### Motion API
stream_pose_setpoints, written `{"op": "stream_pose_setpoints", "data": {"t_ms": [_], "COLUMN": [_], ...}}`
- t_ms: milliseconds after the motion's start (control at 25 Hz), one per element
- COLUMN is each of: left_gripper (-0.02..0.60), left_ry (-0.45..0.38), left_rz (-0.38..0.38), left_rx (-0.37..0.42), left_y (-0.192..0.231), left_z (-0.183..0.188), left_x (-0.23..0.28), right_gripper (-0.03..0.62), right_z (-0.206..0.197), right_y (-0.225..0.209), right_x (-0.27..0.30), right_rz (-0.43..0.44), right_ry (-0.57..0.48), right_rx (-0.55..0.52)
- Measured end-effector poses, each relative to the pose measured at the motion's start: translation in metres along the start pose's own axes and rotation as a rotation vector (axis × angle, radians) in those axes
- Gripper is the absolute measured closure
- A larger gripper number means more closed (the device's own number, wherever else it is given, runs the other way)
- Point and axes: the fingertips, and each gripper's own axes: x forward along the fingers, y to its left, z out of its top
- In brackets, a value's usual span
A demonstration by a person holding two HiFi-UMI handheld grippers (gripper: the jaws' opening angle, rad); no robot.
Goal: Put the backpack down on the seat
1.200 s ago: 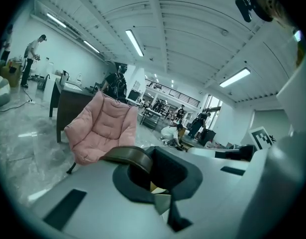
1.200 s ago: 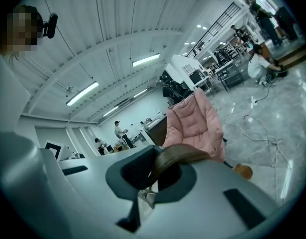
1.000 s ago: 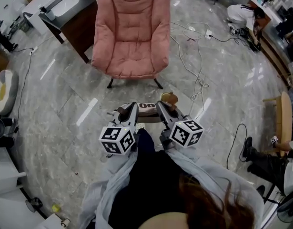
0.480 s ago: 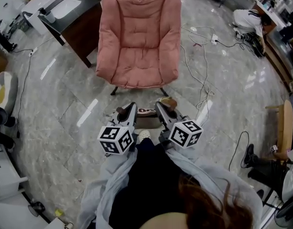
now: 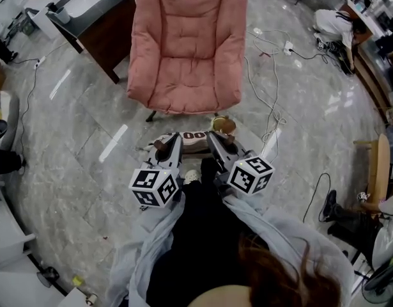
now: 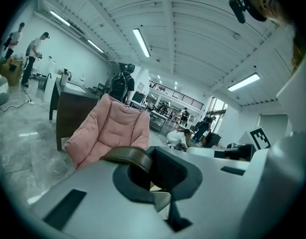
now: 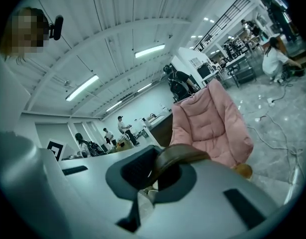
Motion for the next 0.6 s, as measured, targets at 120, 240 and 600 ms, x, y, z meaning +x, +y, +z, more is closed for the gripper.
{"op": "stream_pose_setpoints", "data": {"t_ms": [120,240,600], "left_gripper": [0.568,0.568,0.568], "left_ry": [-0.019,-0.023,-0.05], "left_rz": [0.019,0.034,0.091], "left_rx": [-0.016,-0.016,-0.006], "left_y": [0.007,0.015,0.059], "left_z": [0.004,0.013,0.058], "left_x": [0.008,0.023,0.09], "right_gripper": [0.586,0.586,0.586], "right_z": [0.006,0.018,0.068], "right_y": [-0.002,-0.009,-0.044], "right_x": [0.008,0.024,0.103], "right_rz": [0.021,0.038,0.077], "right_ry": [0.017,0.024,0.053], "right_rx": [-0.018,-0.032,-0.002]}}
